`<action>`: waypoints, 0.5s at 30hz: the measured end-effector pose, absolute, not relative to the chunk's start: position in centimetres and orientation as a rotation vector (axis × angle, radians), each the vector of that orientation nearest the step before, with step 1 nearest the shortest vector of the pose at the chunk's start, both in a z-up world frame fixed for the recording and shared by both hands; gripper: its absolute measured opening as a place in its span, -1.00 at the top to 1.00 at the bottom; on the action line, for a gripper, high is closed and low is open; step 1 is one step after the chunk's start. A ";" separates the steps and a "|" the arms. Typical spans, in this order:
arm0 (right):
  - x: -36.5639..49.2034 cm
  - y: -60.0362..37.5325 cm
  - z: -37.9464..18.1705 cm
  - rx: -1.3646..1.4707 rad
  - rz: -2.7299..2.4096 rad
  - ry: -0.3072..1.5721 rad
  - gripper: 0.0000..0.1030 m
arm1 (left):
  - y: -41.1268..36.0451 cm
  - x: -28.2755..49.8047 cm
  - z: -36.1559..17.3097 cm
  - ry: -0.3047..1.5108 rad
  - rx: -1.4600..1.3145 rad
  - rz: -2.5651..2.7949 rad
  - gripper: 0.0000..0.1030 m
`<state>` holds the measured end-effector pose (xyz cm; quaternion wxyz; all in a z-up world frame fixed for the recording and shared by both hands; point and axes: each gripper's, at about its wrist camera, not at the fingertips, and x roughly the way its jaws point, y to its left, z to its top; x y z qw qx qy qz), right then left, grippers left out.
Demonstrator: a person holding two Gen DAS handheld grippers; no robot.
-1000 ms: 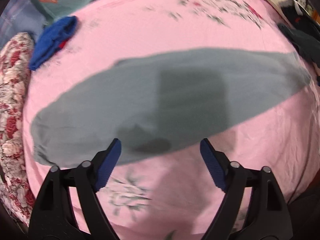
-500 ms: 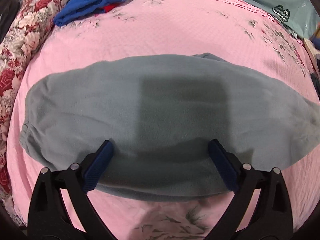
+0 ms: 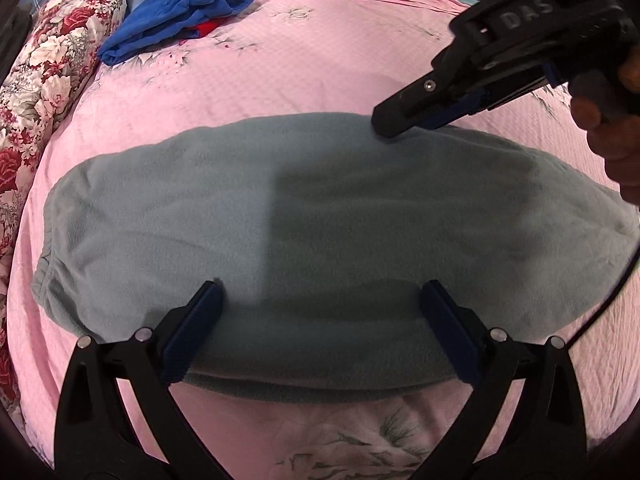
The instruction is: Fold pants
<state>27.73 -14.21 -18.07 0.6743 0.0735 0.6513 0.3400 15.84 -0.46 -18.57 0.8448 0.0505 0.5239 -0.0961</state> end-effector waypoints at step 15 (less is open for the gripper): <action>31.0 -16.3 -20.5 0.825 0.932 1.390 -0.10 | -0.8 15.6 -18.6 1.125 0.108 -0.200 -0.96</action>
